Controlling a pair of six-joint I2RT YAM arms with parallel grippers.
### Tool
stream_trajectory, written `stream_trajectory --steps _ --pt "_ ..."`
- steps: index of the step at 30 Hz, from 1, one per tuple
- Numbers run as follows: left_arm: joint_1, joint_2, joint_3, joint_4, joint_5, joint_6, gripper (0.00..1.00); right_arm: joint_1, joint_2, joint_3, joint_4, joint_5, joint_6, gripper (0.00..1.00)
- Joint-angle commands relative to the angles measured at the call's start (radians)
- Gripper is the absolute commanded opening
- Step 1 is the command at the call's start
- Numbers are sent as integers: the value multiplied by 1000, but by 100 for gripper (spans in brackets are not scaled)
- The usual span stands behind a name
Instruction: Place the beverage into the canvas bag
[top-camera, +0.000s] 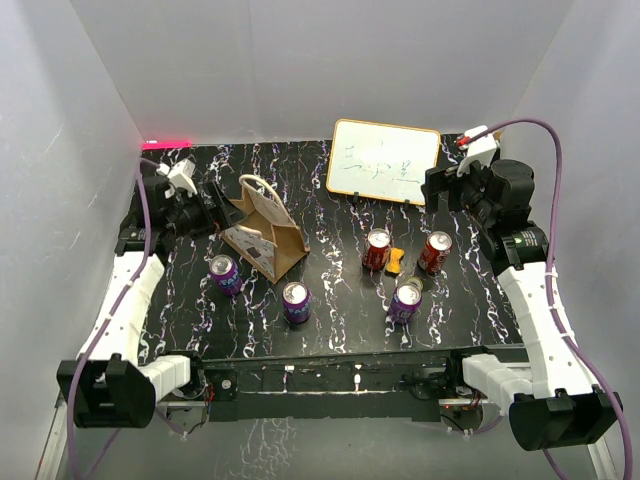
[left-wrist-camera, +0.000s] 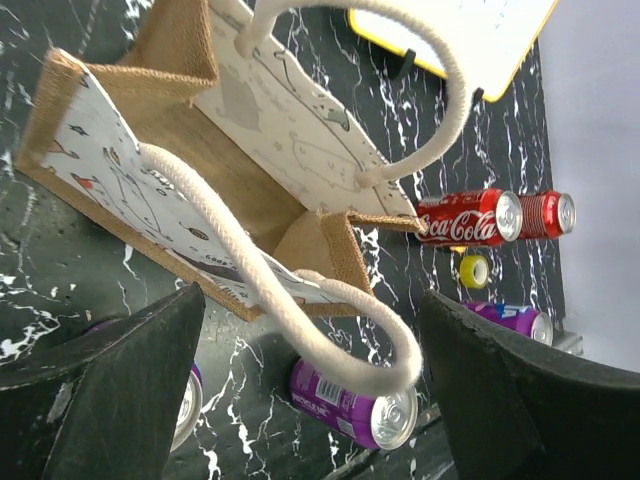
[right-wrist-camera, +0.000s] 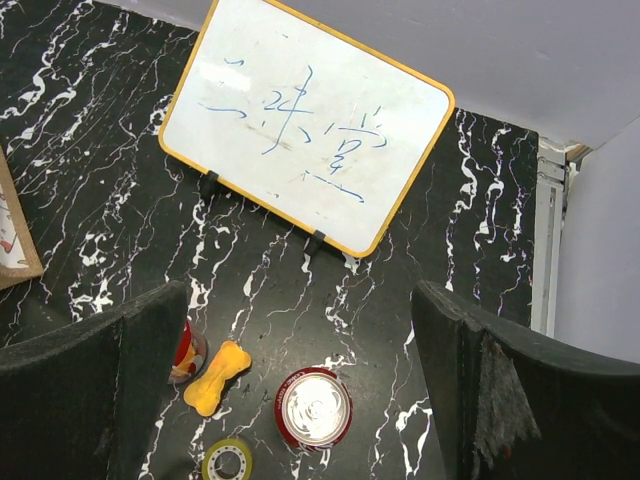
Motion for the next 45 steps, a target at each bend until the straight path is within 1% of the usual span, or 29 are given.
stream_trajectory --steps 1,2,5,6,10,13,16,18,21,23,27,31,36,40,42,45 --pt "-3 45 -10 50 133 -89 79 3 -5 0 71 -13 -5 98" --pt "-3 45 -10 56 140 -87 73 3 -4 -3 70 -24 -8 98" --pt "-4 34 -11 67 154 -68 44 4 6 -16 71 -92 -26 98" --pt "-3 33 -10 64 160 -60 36 4 13 -19 68 -129 -38 98" --pt "-6 53 -3 58 226 -53 13 5 52 -42 53 -258 -96 98" --pt "-27 82 2 69 295 -60 0 11 83 -65 37 -340 -142 98" --pt "-73 118 25 78 323 -51 0 32 119 -78 -9 -396 -200 98" --pt "-93 159 42 99 367 -67 0 58 140 -94 -43 -411 -237 98" --pt "-119 217 66 156 458 -120 0 99 168 -127 -60 -390 -264 98" --pt "-150 253 83 190 482 -134 0 115 184 -158 -52 -373 -265 98" --pt "-222 329 148 186 484 -96 0 131 210 -207 -20 -358 -267 98" --pt "-228 368 156 201 486 -108 0 157 252 -246 23 -336 -272 98" --pt "-230 341 116 231 465 -91 0 193 326 -254 93 -301 -258 98" --pt "-229 328 113 202 440 -51 10 210 374 -239 146 -263 -248 98" --pt "-228 322 111 195 433 -39 20 217 397 -227 162 -255 -248 98" --pt "-229 312 110 188 421 -21 31 226 421 -211 179 -245 -240 98"
